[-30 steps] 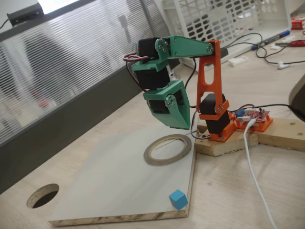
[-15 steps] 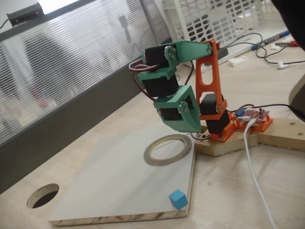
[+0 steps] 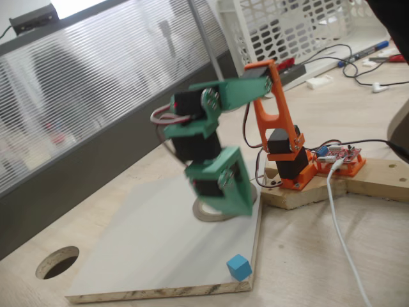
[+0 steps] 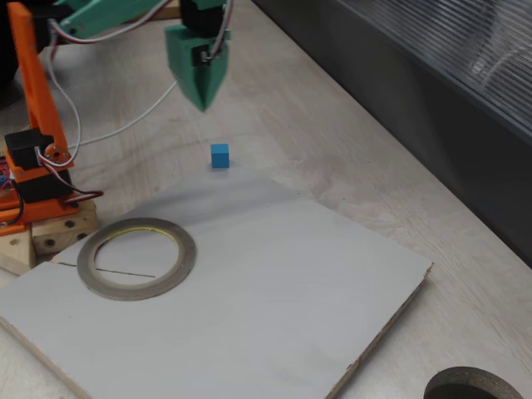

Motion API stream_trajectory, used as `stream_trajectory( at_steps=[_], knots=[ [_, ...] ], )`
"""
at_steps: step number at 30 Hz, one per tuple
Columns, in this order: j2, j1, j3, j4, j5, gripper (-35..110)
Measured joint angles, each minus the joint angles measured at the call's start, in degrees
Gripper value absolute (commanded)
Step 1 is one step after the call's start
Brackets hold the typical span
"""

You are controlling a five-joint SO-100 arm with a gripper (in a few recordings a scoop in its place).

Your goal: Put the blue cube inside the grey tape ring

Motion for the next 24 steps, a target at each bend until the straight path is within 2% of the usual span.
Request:
stream_trajectory(
  at_steps=[4,24],
  knots=[
    [-7.0,-0.2,-8.1,-0.3,0.0,-1],
    [-7.7,0.0,-9.3,0.1,-0.1,-1]
  ],
)
